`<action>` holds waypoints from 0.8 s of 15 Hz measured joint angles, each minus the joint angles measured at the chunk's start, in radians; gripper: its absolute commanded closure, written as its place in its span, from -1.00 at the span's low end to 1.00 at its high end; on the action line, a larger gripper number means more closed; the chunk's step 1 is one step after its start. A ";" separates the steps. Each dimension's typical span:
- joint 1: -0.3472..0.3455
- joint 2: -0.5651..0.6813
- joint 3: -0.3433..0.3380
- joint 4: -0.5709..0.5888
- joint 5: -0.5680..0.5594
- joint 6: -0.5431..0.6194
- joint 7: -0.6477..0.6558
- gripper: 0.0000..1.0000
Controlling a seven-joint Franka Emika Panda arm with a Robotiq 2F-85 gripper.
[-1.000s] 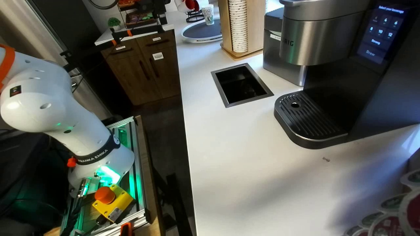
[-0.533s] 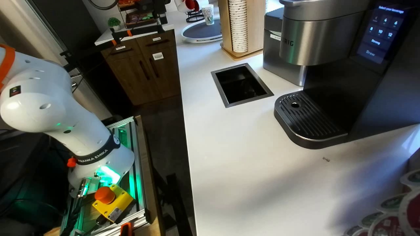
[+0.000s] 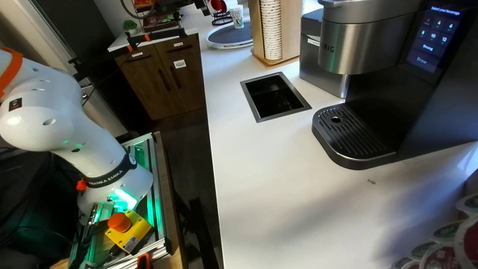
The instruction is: Open the silver bin
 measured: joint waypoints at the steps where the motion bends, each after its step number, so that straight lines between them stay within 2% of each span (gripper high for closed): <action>1: -0.008 0.021 0.001 0.003 0.001 0.063 0.026 -1.00; 7: -0.076 0.174 0.002 0.051 -0.015 0.445 0.167 -1.00; 10: -0.135 0.266 0.021 0.067 -0.098 0.663 0.276 -1.00; 12: -0.182 0.313 0.043 0.080 -0.141 0.728 0.319 -1.00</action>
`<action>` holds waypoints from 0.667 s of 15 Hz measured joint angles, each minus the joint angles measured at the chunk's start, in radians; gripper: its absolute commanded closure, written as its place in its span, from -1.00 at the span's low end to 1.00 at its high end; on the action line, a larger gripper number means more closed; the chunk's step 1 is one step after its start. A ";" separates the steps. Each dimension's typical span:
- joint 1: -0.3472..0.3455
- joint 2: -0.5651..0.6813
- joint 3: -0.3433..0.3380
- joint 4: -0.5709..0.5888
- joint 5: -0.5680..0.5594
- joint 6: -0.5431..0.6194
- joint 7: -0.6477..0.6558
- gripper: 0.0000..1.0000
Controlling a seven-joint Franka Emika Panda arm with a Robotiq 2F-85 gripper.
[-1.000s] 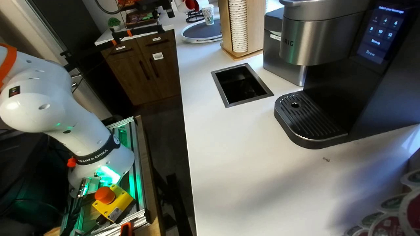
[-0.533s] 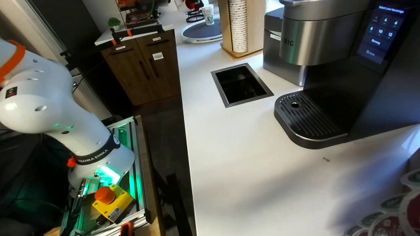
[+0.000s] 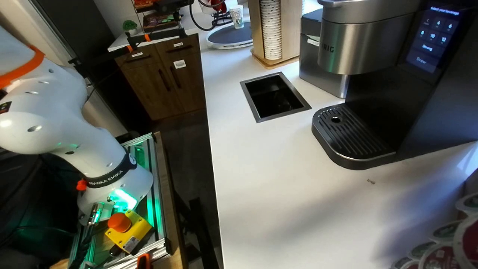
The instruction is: Open the silver bin
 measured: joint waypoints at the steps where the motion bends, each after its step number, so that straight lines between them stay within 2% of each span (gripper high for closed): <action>1: -0.008 0.011 0.004 0.006 -0.005 0.006 0.004 -1.00; 5: -0.024 0.016 0.013 0.015 -0.036 0.023 0.019 -1.00; 7: -0.107 0.029 0.042 0.009 -0.166 0.085 0.092 -1.00; 10: -0.303 0.046 0.098 0.015 -0.382 0.115 0.222 -1.00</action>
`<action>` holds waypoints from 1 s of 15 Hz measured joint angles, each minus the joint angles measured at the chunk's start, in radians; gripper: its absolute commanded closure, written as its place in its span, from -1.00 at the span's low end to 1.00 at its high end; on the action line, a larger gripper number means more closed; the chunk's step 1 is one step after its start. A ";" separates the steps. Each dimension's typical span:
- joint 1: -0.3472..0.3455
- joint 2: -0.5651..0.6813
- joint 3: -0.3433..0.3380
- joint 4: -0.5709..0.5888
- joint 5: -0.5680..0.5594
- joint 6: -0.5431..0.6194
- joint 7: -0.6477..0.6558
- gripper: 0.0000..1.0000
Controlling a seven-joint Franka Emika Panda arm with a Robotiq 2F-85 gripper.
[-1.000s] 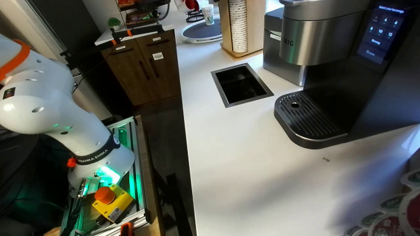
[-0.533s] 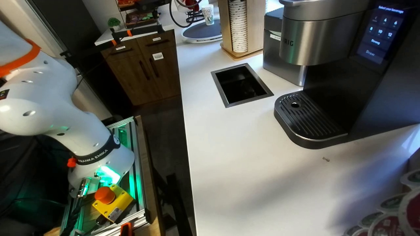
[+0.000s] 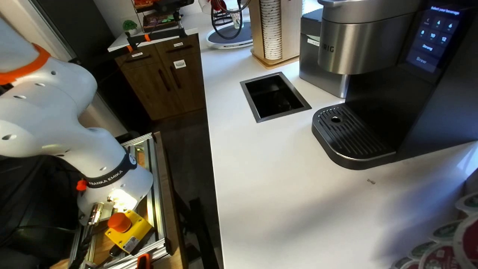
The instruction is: Open the silver bin
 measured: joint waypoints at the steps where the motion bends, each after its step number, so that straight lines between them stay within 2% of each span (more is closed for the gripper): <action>1: -0.073 0.001 0.023 0.004 -0.075 -0.001 0.049 -1.00; 4: -0.274 -0.004 0.110 0.014 -0.283 -0.025 0.214 -1.00; 6: -0.350 -0.013 0.173 0.022 -0.369 -0.104 0.319 -1.00; 9: -0.357 -0.021 0.257 0.029 -0.394 -0.284 0.430 -1.00; 10: -0.350 -0.021 0.270 0.030 -0.394 -0.301 0.439 -1.00; 15: -0.354 -0.019 0.253 0.034 -0.393 -0.298 0.427 -1.00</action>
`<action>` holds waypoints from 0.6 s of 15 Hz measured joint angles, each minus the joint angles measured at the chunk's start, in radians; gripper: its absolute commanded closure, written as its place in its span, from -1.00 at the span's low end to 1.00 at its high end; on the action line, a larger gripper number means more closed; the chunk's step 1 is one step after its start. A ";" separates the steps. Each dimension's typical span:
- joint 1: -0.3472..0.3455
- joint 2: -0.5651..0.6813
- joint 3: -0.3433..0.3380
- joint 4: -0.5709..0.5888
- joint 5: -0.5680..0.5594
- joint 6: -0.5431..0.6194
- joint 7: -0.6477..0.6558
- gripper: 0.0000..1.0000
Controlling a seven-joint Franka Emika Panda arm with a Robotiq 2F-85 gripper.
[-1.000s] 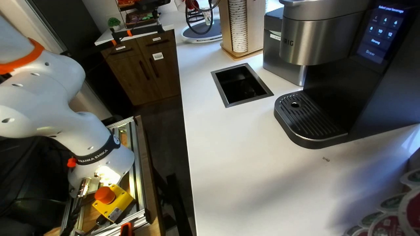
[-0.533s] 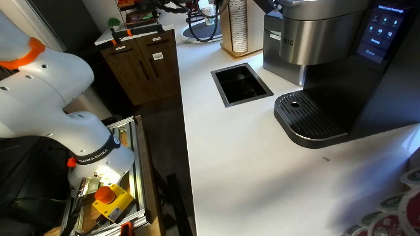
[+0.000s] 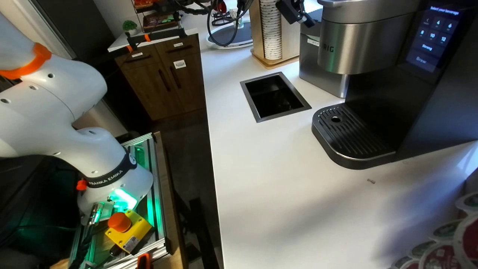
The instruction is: Open the silver bin
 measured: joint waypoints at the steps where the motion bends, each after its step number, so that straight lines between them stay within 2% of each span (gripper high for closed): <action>1: 0.000 0.000 0.000 0.000 0.000 0.000 0.000 -1.00; 7: 0.024 0.025 0.007 -0.002 0.046 -0.094 -0.003 -1.00; 9: 0.043 0.039 0.008 -0.002 0.100 -0.112 -0.018 -1.00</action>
